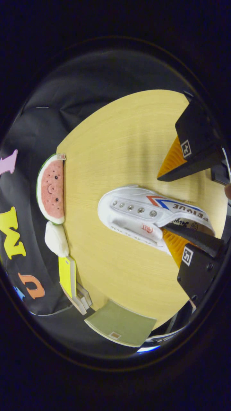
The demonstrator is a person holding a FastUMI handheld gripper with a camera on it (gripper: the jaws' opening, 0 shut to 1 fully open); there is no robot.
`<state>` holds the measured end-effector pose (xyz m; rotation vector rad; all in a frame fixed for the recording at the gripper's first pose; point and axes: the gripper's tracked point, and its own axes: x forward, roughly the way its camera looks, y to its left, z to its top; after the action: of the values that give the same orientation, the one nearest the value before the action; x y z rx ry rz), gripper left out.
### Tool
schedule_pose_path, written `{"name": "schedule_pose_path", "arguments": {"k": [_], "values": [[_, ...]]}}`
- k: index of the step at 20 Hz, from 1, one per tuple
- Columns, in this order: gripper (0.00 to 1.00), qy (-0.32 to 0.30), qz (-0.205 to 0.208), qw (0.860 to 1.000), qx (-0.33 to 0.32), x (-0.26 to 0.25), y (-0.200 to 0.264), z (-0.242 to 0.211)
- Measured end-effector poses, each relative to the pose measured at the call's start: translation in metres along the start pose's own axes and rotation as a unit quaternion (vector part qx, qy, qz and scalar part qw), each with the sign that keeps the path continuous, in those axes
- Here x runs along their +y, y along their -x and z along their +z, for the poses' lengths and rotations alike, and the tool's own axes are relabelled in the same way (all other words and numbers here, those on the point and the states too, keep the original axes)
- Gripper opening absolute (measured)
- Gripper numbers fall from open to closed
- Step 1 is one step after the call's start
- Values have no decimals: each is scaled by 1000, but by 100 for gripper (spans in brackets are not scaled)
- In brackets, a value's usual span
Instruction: Open the storage box then place both shoes into the box .Put the left shoe in first, then the right shoe, with the right side of both shoes facing outward in a uniform manner.
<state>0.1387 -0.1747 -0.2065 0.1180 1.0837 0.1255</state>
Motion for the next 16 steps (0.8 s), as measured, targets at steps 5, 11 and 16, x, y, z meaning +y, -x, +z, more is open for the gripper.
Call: {"name": "schedule_pose_path", "arguments": {"k": [5,11,16], "values": [[56,-3,15,1000,6,2,-4,1],[26,-9,-15,1000,15,-1,-2,1],[6,-76,-9,997,11,0,1,2]]}}
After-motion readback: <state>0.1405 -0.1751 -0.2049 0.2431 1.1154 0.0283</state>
